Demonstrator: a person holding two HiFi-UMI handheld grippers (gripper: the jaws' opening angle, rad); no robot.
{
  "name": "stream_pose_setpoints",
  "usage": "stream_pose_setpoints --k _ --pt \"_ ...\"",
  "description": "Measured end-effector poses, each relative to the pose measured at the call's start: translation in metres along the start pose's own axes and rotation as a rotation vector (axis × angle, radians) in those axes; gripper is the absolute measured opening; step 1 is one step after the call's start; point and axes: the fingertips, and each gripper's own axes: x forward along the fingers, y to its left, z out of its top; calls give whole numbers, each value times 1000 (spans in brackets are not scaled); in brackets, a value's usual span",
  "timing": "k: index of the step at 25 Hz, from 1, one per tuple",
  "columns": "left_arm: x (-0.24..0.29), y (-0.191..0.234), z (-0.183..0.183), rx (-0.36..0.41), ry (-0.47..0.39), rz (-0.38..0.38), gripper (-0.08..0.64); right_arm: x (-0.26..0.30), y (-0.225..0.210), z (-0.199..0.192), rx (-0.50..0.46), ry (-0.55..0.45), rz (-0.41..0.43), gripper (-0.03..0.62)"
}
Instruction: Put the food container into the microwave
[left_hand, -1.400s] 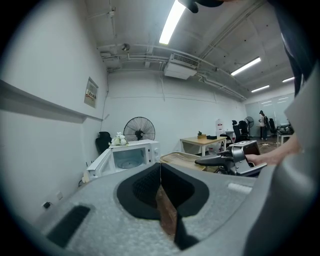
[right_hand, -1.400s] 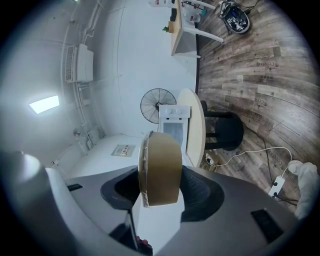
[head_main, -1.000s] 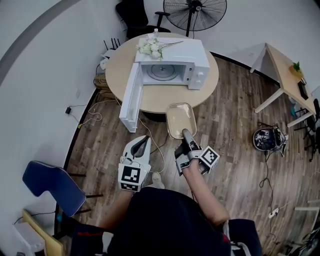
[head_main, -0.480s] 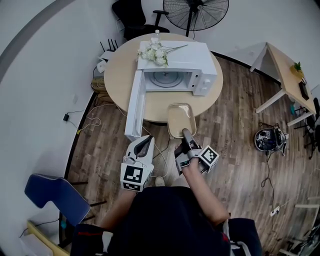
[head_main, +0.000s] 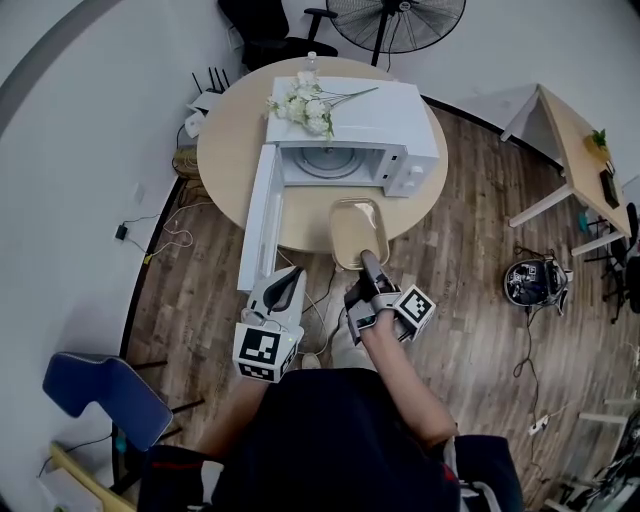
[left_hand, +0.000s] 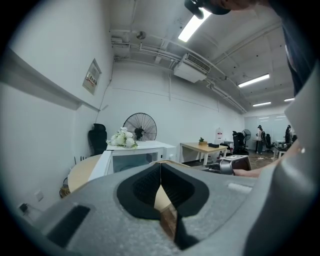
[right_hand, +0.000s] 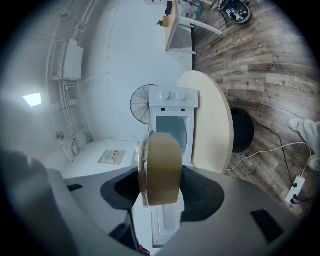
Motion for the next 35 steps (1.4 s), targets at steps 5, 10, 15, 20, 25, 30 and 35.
stream_pose_setpoints --k 5,10,15,20,25,30,35 --pt "32 10 4 -7 5 27 17 33 0 19 -5 40 -11 222" --pt "68 18 5 -18 24 57 18 67 5 42 -18 85 -22 222" --pt "100 24 2 -40 50 98 17 89 -6 61 -11 131 -56 222" --pt "127 25 -3 -55 73 130 18 107 -14 76 -7 182 -73 222" --pt "147 26 -17 -76 90 160 17 120 -28 88 -13 221 -98 222" --pt "160 20 -37 -110 120 166 17 123 -41 97 -15 235 -120 222" --pt "164 21 -51 -137 147 152 18 127 -52 94 -14 233 -147 222"
